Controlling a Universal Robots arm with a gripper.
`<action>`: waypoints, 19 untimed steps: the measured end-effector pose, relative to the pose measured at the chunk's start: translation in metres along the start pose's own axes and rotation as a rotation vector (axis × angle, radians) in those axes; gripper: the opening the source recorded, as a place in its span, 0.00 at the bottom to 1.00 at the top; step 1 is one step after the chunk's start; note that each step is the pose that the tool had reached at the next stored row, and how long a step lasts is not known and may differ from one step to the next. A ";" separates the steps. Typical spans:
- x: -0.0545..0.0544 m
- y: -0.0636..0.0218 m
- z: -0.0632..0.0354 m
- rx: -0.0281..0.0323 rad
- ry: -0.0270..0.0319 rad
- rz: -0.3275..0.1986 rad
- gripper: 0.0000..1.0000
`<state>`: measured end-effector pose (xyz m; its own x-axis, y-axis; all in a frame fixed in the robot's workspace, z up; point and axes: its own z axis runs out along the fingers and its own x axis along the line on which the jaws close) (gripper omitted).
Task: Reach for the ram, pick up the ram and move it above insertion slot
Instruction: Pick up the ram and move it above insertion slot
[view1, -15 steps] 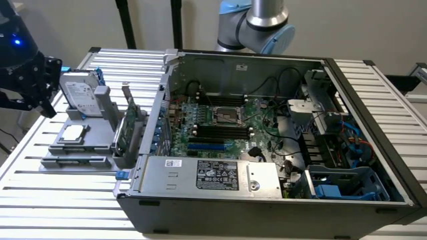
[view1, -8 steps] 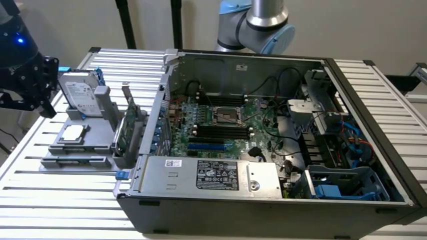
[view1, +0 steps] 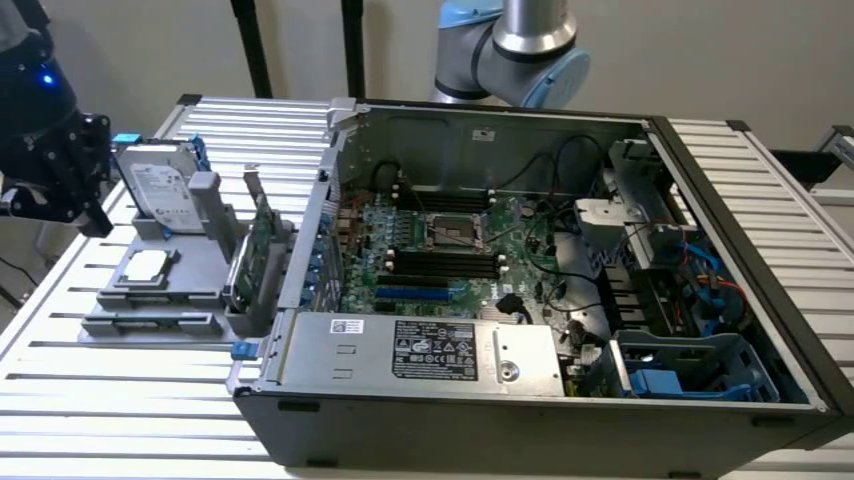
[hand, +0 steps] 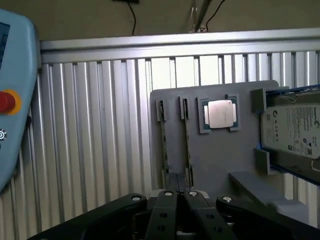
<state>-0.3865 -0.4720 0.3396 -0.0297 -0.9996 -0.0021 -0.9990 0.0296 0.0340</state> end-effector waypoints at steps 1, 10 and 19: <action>0.000 0.0000 0.0003 0.0000 0.0004 -0.018 0.11; 0.000 -0.0001 0.0043 0.0098 -0.0086 -0.168 0.11; 0.001 0.0011 0.0092 0.0122 -0.0185 -0.184 0.24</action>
<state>-0.3880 -0.4725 0.3304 0.1536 -0.9878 -0.0256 -0.9879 -0.1541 0.0192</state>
